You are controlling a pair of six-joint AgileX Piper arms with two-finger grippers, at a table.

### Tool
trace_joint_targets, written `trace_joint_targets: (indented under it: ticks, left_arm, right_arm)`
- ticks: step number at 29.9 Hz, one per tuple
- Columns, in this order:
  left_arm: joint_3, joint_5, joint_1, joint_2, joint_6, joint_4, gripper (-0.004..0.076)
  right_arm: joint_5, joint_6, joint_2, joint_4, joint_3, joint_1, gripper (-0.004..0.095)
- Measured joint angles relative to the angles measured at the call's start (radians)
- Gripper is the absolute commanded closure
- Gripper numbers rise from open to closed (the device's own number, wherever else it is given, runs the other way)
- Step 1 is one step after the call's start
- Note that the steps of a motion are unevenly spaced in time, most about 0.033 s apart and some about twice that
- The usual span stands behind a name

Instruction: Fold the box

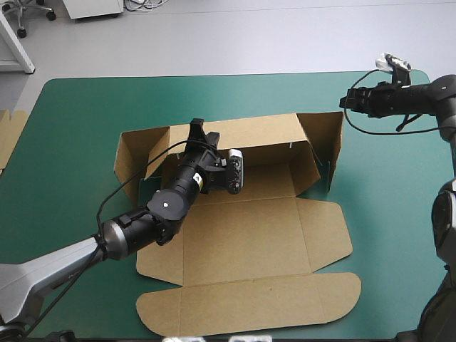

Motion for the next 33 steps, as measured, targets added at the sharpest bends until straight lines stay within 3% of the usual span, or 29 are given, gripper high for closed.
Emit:
trace_joint_targets:
  ticks: [3,11,21,33]
  left_arm:
    - [0.000,0.000,0.000,0.000,0.000,0.000,0.0734]
    - [0.000,0.008,0.000,0.000,-0.005,0.000,0.0734]
    - [0.000,0.017,0.000,0.019,0.004,0.008,0.0734]
    - [-0.003,0.045,0.000,0.040,0.056,0.019,0.0734]
  right_arm:
    - [0.069,-0.030,0.035,0.053,-0.006,0.004,0.0608]
    - [0.198,-0.048,0.041,0.052,-0.008,0.022,0.0609]
    - [0.204,-0.203,-0.088,0.092,0.237,0.025,0.0652]
    - [0.045,-0.480,-0.286,0.277,0.547,0.027,0.0651]
